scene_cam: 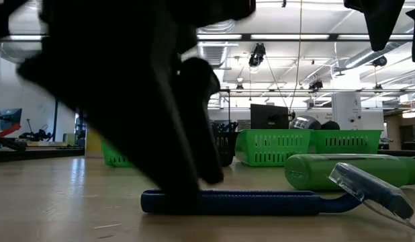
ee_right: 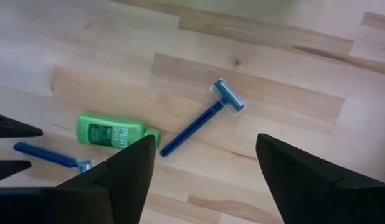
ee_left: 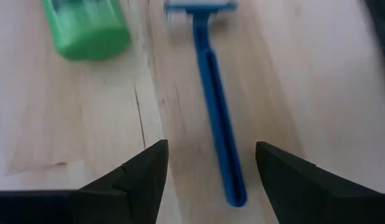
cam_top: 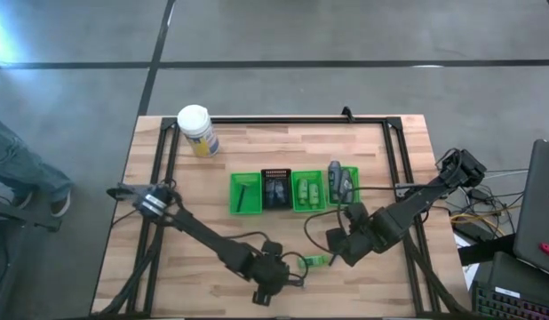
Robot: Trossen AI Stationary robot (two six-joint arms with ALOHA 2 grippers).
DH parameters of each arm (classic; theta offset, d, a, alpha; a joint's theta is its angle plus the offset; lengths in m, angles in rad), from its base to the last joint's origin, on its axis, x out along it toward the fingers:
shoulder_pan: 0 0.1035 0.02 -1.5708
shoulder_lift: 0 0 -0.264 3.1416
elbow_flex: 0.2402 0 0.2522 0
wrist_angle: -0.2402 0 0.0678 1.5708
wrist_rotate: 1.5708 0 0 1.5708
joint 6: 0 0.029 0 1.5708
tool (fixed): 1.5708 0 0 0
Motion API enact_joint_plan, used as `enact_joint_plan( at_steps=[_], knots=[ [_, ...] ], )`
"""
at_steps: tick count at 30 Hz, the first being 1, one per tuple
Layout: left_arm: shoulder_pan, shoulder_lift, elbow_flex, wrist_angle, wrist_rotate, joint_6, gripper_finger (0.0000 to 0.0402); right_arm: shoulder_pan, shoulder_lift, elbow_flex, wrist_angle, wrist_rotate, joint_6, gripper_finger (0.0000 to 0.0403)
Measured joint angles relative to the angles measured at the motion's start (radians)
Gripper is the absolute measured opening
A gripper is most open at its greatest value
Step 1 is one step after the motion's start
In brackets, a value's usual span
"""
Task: Pick & Place Travel size toiletries
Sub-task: Put the blue razor into the left green basket
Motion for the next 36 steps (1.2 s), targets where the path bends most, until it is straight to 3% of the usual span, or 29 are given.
enact_joint_plan(
  at_steps=[8,20,24,28,32,36],
  knots=[
    [0.008,0.041,0.003,0.0,-0.002,0.008,0.0216,0.0,0.0,-0.018,-0.006,0.001,-0.022,0.0284],
    [0.0,0.042,-0.001,0.042,-0.048,0.082,0.004,0.0,-0.01,-0.073,-0.004,-0.001,-0.03,0.025],
    [0.002,0.03,-0.001,0.024,-0.052,0.096,0.0021,0.0,-0.036,-0.074,0.001,0.007,-0.028,0.0238],
    [0.005,-0.014,-0.014,-0.074,-0.053,-0.002,0.0021,0.006,-0.089,-0.075,0.0,0.074,-0.02,0.0226],
    [0.012,-0.103,-0.087,-0.068,-0.069,-0.117,0.002,0.006,-0.148,-0.078,-0.034,0.146,0.004,0.0219],
    [0.025,-0.25,-0.218,-0.045,-0.102,-0.361,0.002,0.005,-0.192,-0.088,-0.073,0.181,0.025,0.0214]
  ],
)
